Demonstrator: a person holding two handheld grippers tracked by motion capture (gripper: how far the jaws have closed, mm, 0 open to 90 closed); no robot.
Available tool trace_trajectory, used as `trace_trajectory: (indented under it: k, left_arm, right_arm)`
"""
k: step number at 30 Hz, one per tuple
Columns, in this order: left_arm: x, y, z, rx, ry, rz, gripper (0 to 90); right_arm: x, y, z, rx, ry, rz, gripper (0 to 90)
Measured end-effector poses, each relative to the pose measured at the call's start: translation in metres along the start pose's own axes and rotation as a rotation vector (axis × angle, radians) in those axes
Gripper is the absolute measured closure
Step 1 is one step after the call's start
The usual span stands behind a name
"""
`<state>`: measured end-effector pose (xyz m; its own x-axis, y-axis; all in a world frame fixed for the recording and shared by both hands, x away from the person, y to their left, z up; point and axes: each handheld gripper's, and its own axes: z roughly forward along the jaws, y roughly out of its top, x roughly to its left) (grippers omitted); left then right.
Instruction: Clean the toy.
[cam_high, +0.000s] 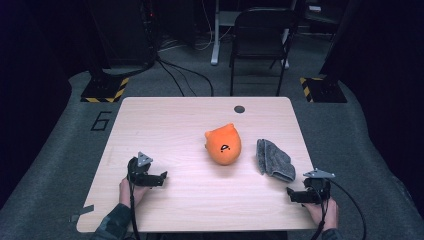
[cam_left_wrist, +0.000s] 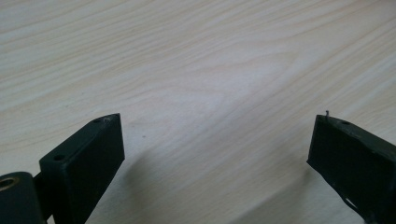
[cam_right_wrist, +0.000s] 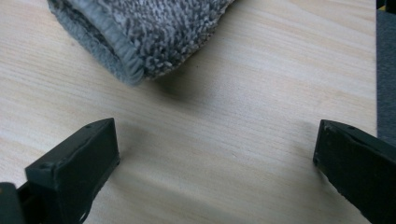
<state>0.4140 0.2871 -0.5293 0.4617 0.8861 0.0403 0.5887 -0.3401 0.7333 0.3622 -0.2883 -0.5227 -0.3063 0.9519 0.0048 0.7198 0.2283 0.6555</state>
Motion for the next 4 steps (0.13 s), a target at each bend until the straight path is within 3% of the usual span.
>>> trace_trajectory:
  k: [4]
  left_arm:
    - [0.0023,-0.0002,-0.0001,-0.002,0.004,-0.009,3.4]
  right_arm:
    - [-0.0035,-0.0025,0.0025,-0.036,0.017,-0.031,0.0]
